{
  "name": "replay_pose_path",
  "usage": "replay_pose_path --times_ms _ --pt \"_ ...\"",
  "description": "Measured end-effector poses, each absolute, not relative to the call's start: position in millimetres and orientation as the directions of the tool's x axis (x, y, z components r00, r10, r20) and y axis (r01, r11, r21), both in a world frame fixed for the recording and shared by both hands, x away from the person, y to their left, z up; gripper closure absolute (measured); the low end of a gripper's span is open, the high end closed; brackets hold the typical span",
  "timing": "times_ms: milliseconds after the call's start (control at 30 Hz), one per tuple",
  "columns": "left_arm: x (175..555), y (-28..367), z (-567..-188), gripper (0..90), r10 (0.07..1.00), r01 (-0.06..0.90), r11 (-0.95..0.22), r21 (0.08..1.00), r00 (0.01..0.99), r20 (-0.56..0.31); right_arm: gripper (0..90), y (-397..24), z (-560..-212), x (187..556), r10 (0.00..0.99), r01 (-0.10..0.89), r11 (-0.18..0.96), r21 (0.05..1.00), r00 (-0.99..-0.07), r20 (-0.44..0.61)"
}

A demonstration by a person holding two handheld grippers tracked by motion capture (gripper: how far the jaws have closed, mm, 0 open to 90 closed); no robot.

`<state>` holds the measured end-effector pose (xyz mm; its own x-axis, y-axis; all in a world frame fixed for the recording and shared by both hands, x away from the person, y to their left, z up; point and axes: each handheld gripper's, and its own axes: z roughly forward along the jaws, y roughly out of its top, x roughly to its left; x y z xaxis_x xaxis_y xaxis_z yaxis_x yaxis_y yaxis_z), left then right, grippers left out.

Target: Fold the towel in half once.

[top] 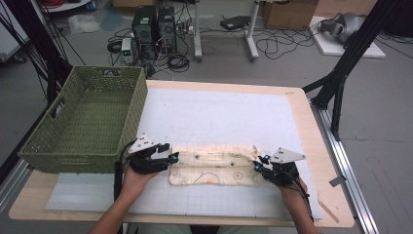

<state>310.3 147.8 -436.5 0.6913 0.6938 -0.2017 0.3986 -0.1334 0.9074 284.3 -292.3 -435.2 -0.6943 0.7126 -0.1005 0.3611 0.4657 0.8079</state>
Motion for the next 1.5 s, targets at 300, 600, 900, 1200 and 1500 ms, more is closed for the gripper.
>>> replay_pose_path --times_ms 300,600,900,1200,1500 --pt "313 157 -434 44.1 0.714 0.398 -0.083 0.913 0.663 -0.224 59.3 -313 -430 267 0.721 0.368 0.502 0.783 -0.678 -0.143" --pt "319 146 -439 49.5 0.728 0.453 -0.150 0.879 0.652 -0.211 59.1 -344 -426 255 0.782 0.406 0.491 0.771 -0.595 -0.184" --pt "321 134 -446 56.5 0.720 0.505 -0.248 0.827 0.667 -0.192 57.7 -340 -423 259 0.797 0.391 0.433 0.812 -0.588 -0.142" --pt "317 125 -448 86.9 0.697 0.476 -0.349 0.807 0.708 -0.117 57.7 -336 -423 261 0.791 0.390 0.432 0.813 -0.596 -0.135" --pt "321 144 -442 88.4 0.732 0.497 -0.229 0.837 0.654 -0.188 57.2 -331 -420 261 0.787 0.370 0.425 0.826 -0.602 -0.135"
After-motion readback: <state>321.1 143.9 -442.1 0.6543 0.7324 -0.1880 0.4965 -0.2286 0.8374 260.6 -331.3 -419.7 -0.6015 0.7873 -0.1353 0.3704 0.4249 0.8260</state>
